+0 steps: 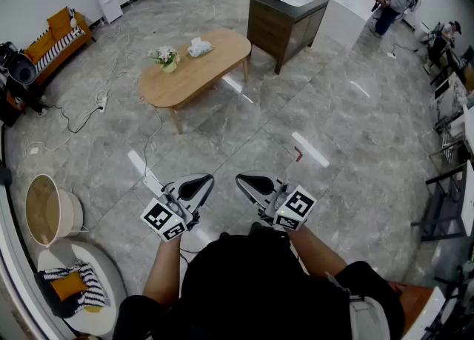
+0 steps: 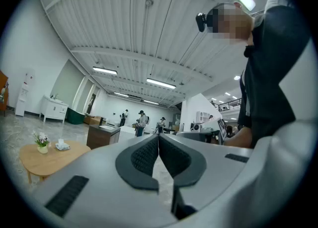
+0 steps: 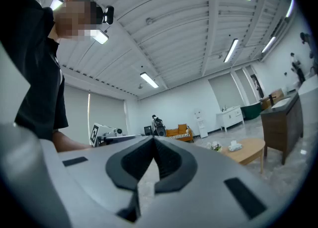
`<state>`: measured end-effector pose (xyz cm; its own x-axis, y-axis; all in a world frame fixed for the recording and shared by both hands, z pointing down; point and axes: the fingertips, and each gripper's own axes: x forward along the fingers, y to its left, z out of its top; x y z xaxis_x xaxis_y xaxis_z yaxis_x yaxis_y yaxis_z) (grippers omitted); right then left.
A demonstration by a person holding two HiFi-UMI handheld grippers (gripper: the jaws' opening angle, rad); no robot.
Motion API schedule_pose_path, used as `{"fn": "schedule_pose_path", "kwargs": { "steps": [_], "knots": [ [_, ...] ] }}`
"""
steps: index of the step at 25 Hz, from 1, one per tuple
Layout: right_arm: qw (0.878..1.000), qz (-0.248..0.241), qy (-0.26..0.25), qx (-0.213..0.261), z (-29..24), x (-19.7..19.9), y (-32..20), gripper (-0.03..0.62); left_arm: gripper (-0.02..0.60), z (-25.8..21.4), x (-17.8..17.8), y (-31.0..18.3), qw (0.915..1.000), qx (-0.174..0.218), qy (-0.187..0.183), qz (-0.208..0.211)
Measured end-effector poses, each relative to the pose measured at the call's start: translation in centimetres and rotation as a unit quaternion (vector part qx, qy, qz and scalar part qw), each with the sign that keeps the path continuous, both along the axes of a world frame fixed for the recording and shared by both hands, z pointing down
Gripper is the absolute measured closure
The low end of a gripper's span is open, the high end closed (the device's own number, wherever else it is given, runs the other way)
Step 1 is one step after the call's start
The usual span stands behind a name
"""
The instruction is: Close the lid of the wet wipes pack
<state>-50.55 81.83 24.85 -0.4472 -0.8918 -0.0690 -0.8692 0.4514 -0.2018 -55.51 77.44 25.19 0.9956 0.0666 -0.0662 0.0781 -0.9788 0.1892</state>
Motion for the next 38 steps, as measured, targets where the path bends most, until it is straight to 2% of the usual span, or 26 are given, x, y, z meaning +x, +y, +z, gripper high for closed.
{"fn": "schedule_pose_path", "kwargs": {
  "steps": [11, 21, 27, 38],
  "knots": [
    [1.000, 0.011, 0.003, -0.008, 0.5, -1.8, 0.1, 0.585, 0.566, 0.9, -2.2, 0.2, 0.9999, -0.009, -0.002, 0.006],
    [0.999, 0.036, 0.000, -0.007, -0.3, -1.2, 0.8, 0.585, 0.565, 0.6, -2.1, 0.6, 0.9997, -0.018, 0.010, 0.016],
    [0.999, 0.043, -0.004, -0.002, -0.6, -1.6, 0.7, 0.585, 0.565, 0.9, -3.4, 0.1, 0.9995, -0.023, 0.015, 0.014],
    [0.998, 0.054, 0.004, -0.041, 1.1, -1.2, 0.1, 0.584, 0.565, 2.8, -3.2, -1.0, 0.9979, -0.061, 0.019, 0.015]
  ]
}}
